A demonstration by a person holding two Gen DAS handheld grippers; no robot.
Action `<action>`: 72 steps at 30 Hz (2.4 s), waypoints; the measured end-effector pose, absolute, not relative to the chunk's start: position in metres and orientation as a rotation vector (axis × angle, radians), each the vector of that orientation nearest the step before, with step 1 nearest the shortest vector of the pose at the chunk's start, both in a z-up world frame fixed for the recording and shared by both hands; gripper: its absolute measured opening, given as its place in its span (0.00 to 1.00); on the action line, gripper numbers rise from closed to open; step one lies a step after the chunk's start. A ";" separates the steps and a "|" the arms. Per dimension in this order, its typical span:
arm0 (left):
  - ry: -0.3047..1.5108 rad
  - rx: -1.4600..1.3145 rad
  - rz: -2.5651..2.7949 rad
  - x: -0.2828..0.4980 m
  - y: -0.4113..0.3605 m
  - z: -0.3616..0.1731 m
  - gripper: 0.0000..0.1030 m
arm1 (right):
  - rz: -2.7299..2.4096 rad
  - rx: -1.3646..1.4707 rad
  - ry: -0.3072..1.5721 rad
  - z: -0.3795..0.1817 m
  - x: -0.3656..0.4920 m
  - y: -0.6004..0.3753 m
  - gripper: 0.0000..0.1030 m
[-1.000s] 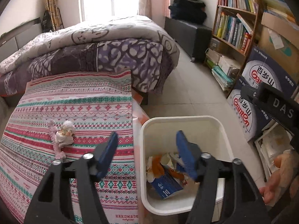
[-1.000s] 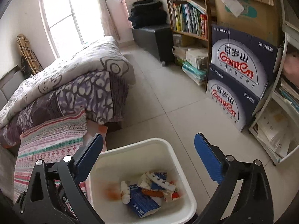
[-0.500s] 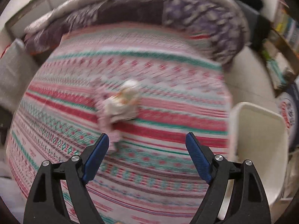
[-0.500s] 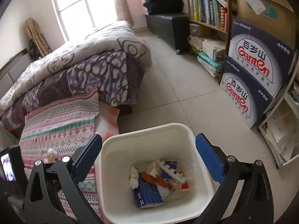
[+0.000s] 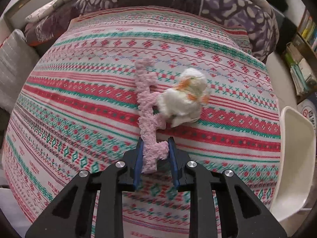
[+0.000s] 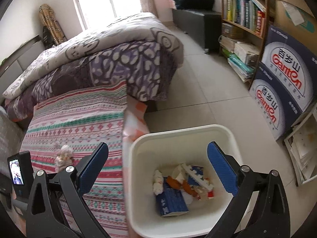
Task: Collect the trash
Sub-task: 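Grasp the second pink strip with left tool while right tool grasps the tissue wad, then lift the pink strip and tissue wad and carry them to the wastebasket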
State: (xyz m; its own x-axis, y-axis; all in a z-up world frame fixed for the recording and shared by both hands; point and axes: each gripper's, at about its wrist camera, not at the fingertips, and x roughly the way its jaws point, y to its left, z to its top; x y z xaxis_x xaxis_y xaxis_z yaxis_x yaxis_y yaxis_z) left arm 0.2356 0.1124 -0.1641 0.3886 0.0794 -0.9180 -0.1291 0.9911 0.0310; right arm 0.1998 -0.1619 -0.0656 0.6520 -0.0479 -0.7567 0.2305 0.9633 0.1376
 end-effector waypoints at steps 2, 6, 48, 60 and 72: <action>1.161 -0.063 0.142 0.230 0.129 -0.163 0.23 | -0.142 0.220 0.853 -0.067 0.202 -0.151 0.93; 1.144 -0.096 0.182 0.221 0.156 -0.157 0.23 | -0.100 0.200 0.878 -0.072 0.206 -0.123 0.93; 0.849 -0.280 0.489 0.126 0.328 -0.079 0.24 | 0.331 0.014 0.972 -0.141 0.248 0.102 0.29; 0.624 -0.319 0.561 0.103 0.335 -0.017 0.24 | 0.486 0.013 0.599 -0.029 0.182 0.123 0.29; 0.513 -0.275 0.518 0.093 0.307 0.020 0.24 | 0.413 0.035 0.455 0.017 0.155 0.096 0.29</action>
